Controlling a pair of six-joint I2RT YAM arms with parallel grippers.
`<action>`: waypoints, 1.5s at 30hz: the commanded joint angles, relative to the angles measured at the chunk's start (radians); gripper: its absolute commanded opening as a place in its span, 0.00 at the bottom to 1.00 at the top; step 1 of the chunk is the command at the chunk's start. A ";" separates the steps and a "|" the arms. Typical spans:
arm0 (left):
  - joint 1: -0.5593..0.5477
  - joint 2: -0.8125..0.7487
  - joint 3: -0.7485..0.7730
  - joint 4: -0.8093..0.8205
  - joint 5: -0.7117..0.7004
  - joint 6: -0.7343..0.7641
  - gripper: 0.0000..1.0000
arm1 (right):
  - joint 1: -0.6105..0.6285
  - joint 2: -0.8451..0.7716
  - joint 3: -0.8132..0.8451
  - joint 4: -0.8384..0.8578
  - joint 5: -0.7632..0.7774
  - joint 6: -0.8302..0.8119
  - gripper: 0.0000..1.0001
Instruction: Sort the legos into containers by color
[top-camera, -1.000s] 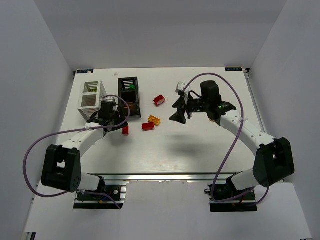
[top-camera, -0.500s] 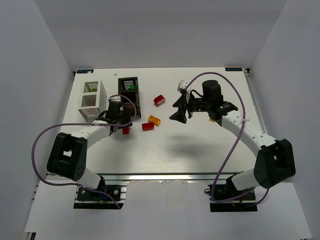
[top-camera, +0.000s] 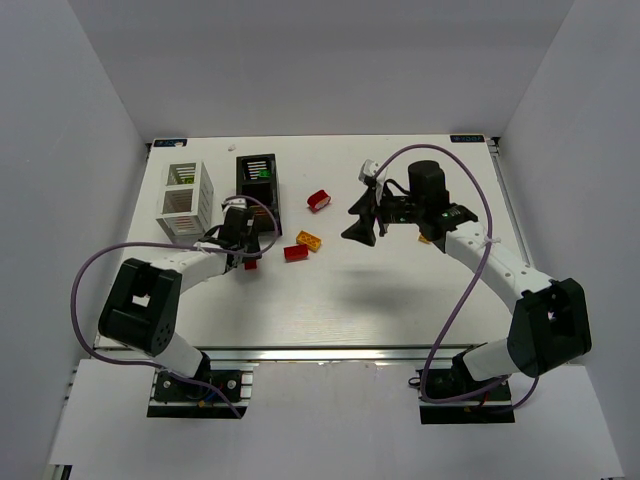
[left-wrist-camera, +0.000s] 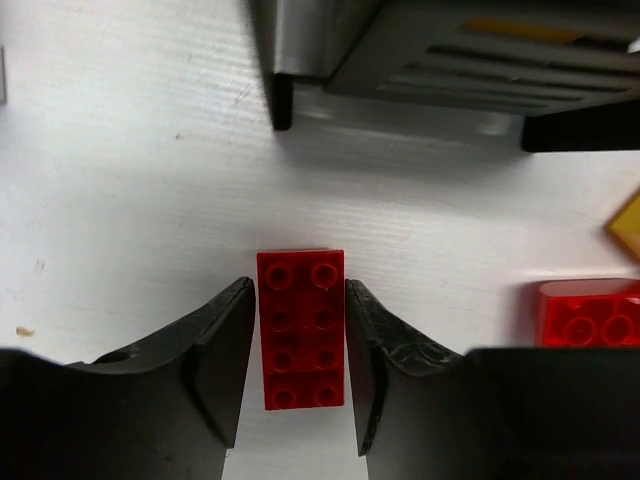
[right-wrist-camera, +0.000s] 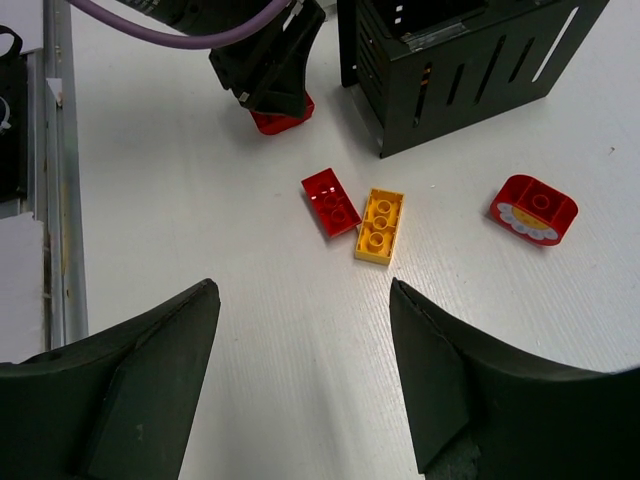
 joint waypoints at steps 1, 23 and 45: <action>-0.005 -0.038 -0.032 0.012 -0.035 -0.007 0.51 | -0.009 -0.028 -0.001 0.044 -0.029 0.017 0.74; 0.007 -0.375 0.064 -0.206 -0.070 -0.086 0.08 | -0.014 -0.051 -0.028 0.021 -0.061 -0.002 0.58; 0.469 -0.059 0.556 -0.326 -0.064 -0.103 0.00 | -0.014 -0.086 -0.070 -0.007 -0.043 -0.036 0.00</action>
